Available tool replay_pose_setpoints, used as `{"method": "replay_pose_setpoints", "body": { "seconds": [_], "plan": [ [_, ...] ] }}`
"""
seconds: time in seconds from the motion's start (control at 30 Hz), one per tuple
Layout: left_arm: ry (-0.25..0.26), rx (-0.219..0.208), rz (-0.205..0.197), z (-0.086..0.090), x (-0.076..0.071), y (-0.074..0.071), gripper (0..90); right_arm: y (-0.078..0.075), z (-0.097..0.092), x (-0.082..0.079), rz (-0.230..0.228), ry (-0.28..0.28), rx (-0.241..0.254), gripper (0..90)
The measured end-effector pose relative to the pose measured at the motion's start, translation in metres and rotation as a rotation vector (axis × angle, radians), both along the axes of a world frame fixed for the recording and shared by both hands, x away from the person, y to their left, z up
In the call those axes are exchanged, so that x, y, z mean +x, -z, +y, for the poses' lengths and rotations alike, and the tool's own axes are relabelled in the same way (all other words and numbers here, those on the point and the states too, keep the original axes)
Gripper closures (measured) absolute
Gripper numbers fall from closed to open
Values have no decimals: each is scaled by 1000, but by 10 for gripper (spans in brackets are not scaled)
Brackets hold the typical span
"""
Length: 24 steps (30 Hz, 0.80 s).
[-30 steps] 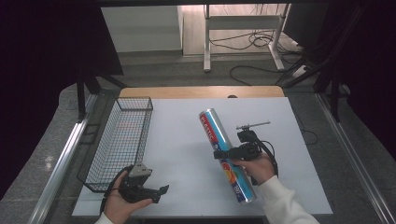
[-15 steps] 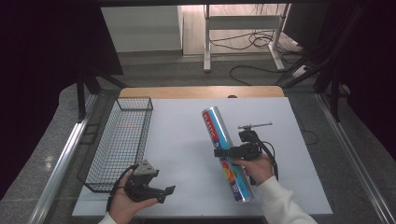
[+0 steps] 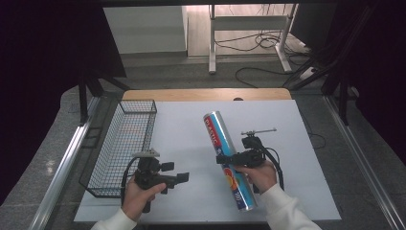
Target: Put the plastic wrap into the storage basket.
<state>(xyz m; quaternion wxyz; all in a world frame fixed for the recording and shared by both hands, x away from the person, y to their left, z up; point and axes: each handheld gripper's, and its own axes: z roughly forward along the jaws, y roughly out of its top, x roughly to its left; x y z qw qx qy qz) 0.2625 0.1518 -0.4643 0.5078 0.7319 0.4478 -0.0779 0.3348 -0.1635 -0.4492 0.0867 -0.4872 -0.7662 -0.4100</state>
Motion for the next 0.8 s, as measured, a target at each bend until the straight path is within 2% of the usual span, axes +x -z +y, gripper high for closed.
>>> {"method": "replay_pose_setpoints", "body": {
  "seconds": [0.13, 0.23, 0.43, 0.6, 0.73, 0.8],
  "plan": [
    [10, -72, 20, -10, 15, 0, 85, 1, 0, -2, 0, -8, 1, 323],
    [14, -98, 26, -19, 25, 1, 76, 2, 0, -2, 0, -7, 4, 323],
    [24, -111, 26, -35, 43, 1, 73, 3, -2, -3, 6, -1, 18, 322],
    [28, -125, 38, -41, 53, 5, 78, 3, -2, -4, 4, -9, 35, 322],
    [39, -157, 30, -45, 60, 6, 78, 2, -1, -6, 5, -14, 48, 322],
    [47, -189, 32, -46, 65, 6, 78, 2, 0, -6, 2, -19, 56, 322]
  ]
}}
